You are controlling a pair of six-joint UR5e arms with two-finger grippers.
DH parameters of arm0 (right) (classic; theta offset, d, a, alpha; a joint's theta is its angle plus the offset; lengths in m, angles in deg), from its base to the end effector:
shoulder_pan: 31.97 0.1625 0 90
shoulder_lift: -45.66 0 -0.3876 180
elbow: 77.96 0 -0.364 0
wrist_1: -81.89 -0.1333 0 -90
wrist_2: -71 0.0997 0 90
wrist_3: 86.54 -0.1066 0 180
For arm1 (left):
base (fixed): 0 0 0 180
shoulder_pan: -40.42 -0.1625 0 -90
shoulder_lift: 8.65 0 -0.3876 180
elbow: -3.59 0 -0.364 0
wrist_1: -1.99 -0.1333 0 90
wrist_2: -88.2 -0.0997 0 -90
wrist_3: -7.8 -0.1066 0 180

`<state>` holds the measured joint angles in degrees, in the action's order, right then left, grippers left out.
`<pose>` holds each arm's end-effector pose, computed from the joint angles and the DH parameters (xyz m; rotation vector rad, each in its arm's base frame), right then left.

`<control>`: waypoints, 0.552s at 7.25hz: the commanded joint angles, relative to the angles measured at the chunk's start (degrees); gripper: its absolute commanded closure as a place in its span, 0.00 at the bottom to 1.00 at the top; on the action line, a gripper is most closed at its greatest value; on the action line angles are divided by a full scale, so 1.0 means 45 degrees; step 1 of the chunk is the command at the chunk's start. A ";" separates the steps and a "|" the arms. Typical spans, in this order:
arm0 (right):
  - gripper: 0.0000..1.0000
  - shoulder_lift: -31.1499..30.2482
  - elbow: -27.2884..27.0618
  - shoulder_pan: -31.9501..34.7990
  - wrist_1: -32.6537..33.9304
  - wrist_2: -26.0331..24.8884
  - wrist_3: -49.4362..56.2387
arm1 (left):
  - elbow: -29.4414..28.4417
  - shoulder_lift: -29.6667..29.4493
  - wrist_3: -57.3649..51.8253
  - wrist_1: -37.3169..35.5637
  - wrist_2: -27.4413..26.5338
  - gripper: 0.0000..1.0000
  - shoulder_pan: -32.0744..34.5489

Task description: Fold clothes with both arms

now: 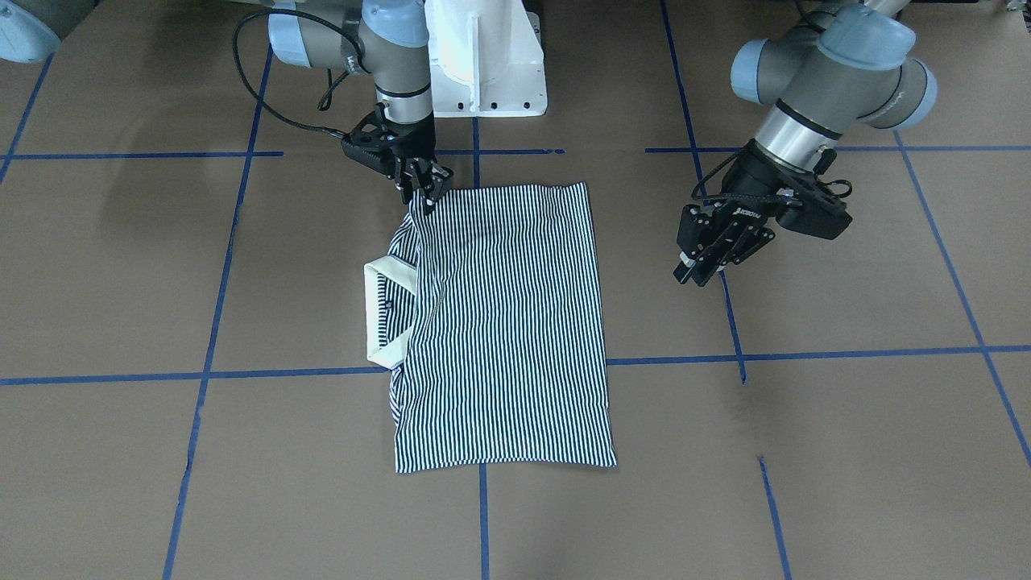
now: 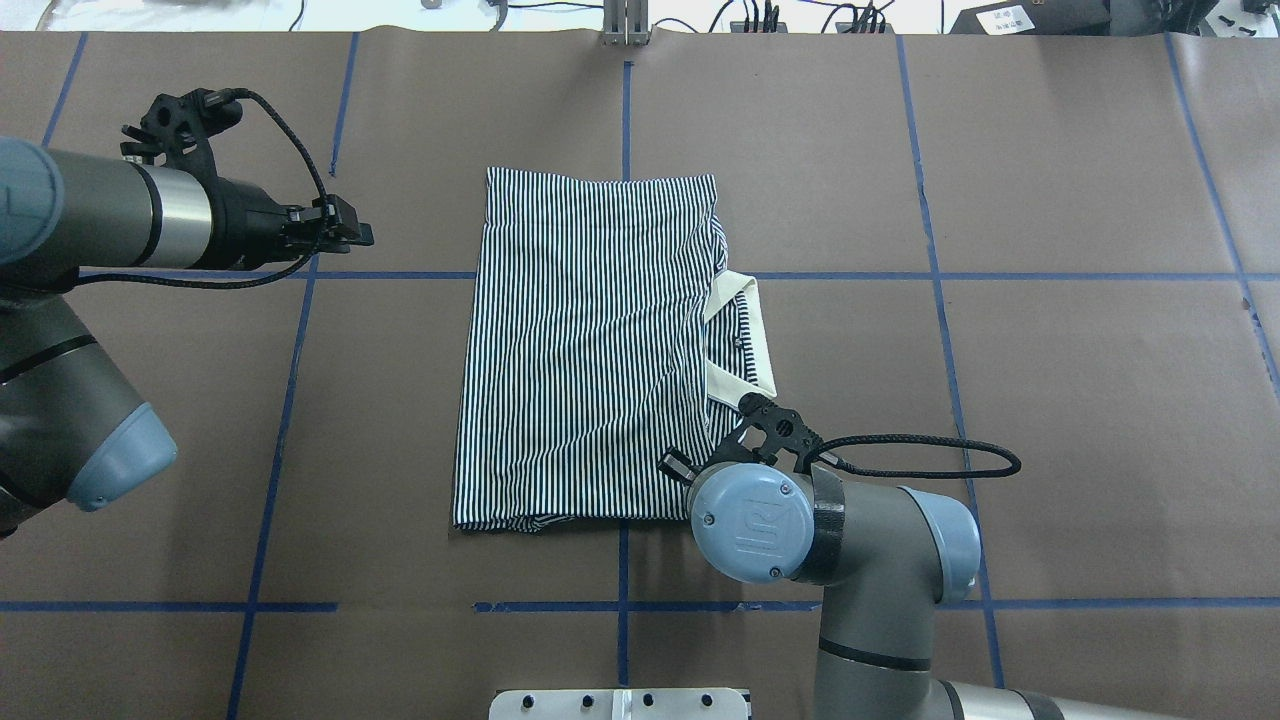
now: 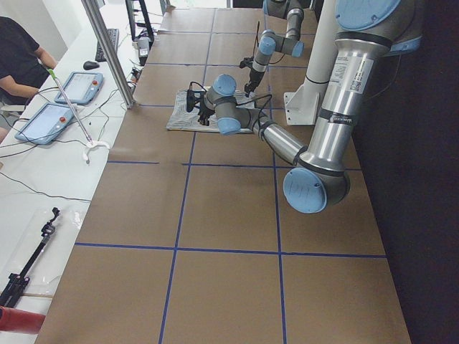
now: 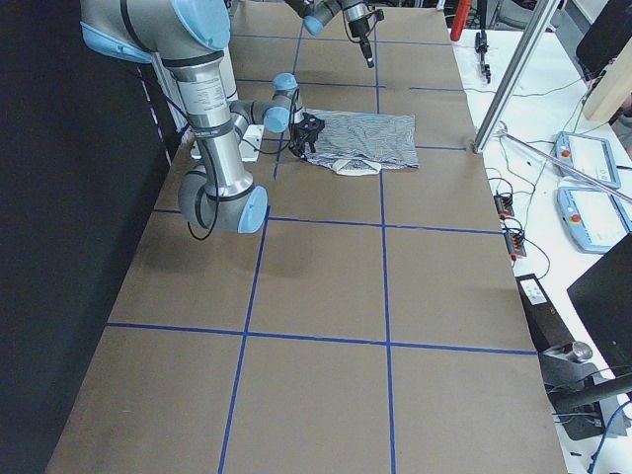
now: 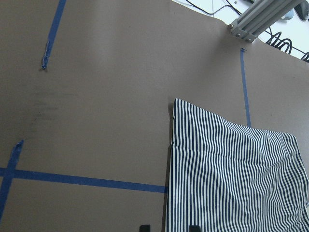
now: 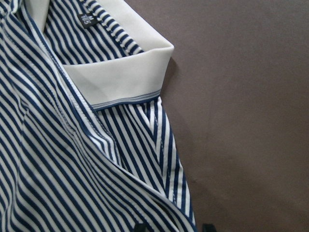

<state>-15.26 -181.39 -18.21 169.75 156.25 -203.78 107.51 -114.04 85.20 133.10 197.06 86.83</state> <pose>-0.5512 -0.2813 0.2608 -0.0136 -0.8005 0.7103 0.3068 -0.4656 0.2979 0.3511 1.2038 -0.3090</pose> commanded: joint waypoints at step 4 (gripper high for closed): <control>1.00 0.0022 -0.0041 0.0025 0.0046 0.0000 0.0134 | 0.0285 0.0079 0.0027 -0.0289 -0.0011 0.62 0.0000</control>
<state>-15.24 -181.26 -18.43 169.95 156.25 -203.60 108.75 -113.73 85.26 131.83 197.02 86.83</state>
